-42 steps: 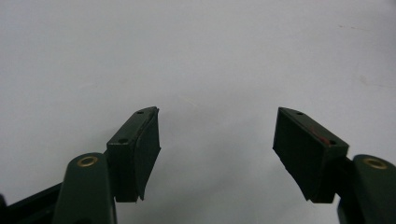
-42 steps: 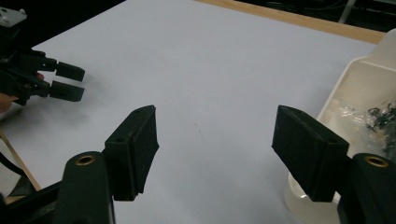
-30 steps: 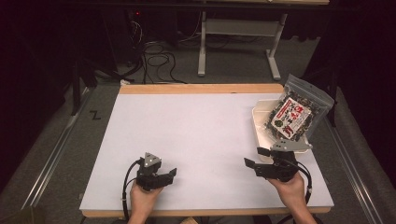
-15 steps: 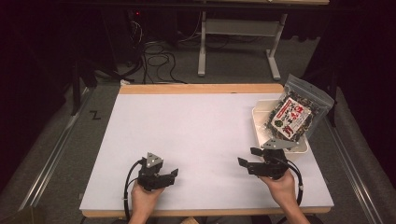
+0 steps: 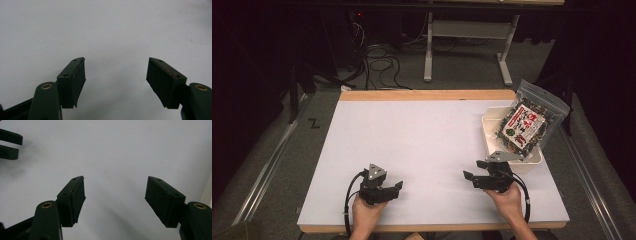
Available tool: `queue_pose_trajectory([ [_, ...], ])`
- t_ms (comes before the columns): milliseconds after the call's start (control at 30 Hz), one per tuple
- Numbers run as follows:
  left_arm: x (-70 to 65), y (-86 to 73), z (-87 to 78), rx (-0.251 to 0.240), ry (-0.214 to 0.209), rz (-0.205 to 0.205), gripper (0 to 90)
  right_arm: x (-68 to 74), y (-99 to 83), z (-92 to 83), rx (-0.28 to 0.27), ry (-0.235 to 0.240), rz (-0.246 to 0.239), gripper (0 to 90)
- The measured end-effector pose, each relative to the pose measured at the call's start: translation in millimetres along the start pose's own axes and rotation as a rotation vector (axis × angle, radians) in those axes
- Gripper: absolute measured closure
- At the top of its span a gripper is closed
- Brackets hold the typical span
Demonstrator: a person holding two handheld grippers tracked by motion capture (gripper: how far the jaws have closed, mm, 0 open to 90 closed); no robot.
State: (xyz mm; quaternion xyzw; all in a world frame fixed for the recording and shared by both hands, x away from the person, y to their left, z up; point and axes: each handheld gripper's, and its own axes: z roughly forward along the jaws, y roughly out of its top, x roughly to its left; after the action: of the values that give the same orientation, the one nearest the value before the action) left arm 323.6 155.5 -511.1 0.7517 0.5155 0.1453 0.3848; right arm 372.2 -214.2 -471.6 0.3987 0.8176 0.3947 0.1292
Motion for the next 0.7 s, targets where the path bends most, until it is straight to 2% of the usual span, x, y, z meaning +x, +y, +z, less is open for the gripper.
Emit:
queue_pose_trajectory([
  [200, -3.3, 0.7, -1.0, -0.008, -0.003, 0.012, 32.0, -1.8, -11.4, 3.2, -0.001, -0.022, -0.013, 33.0],
  [333, -3.1, 1.3, -1.7, -0.01, -0.007, 0.013, 31.9, -2.1, -18.7, 1.7, -0.019, -0.035, -0.002, 33.2],
  [467, -5.3, 1.6, 0.0, -0.004, -0.01, 0.027, 31.9, -2.7, -21.8, 3.8, -0.024, -0.055, -0.028, 33.0],
  [700, -5.1, 1.6, 0.6, -0.003, -0.006, 0.027, 31.9, -5.2, -24.0, 4.4, -0.035, -0.059, -0.016, 32.9],
])
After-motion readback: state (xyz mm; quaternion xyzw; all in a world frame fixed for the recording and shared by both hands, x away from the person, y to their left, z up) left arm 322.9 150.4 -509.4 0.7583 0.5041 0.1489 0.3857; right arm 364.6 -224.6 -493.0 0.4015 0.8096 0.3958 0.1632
